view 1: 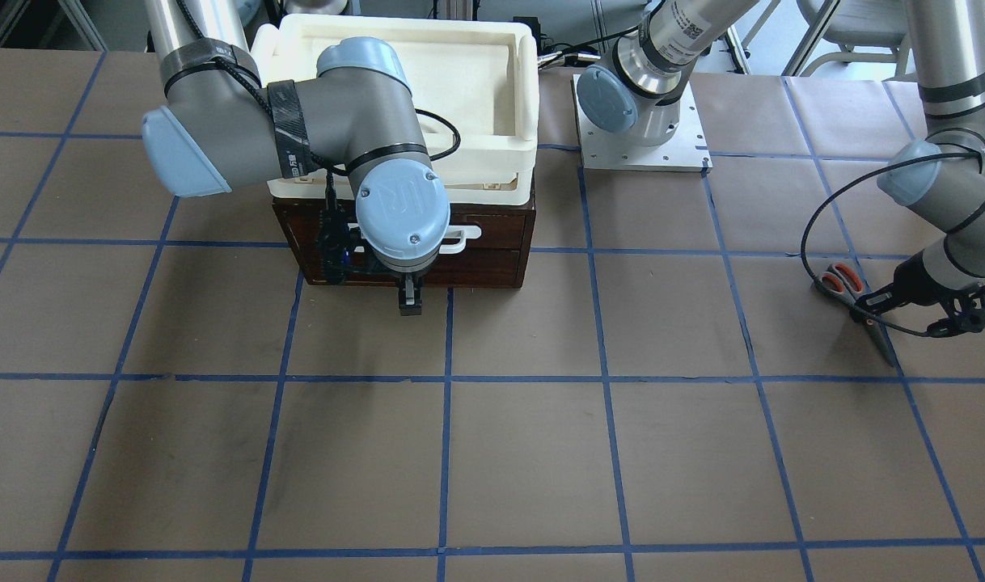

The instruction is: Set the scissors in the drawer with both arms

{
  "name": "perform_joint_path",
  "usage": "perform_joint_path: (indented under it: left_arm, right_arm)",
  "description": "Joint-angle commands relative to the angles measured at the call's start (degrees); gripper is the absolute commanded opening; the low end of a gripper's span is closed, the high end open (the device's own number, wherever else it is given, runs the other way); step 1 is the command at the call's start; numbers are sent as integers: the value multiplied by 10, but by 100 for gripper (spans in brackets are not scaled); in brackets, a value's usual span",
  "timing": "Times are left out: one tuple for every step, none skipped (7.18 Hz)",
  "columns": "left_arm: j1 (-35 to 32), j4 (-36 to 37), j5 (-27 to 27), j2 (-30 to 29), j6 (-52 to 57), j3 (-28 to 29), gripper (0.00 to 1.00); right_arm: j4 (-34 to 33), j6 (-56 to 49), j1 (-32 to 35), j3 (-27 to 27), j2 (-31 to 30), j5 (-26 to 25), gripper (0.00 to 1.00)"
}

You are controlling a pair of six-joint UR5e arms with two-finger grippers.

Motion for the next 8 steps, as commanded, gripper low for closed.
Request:
perform_joint_path:
  left_arm:
    - [-2, -22, -13, 8, 0, 10, 12]
    - [-6, -74, -16, 16, -1, 41, 12]
    - [-9, -146, -16, 27, -2, 89, 12]
    - [-15, -200, -16, 45, -4, 132, 12]
    - [-38, -247, -14, 65, -7, 164, 12]
    - [-67, -275, -15, 84, -11, 184, 12]
    - [-112, -286, -16, 105, -26, 191, 12]
    - [-161, -294, -27, 125, -39, 191, 12]
  right_arm:
    - [-1, 0, 2, 0, 5, 1, 100]
    - [0, 0, 2, 0, 7, 1, 100]
    - [-1, 0, 2, 0, 10, 1, 100]
    - [-1, 0, 2, 0, 11, 1, 100]
    - [-1, -1, 2, 0, 11, 1, 100]
    - [-1, -1, 2, 0, 14, 1, 100]
    - [-1, -2, 2, 0, 18, 1, 100]
    - [-3, -6, 2, 0, 18, 1, 100]
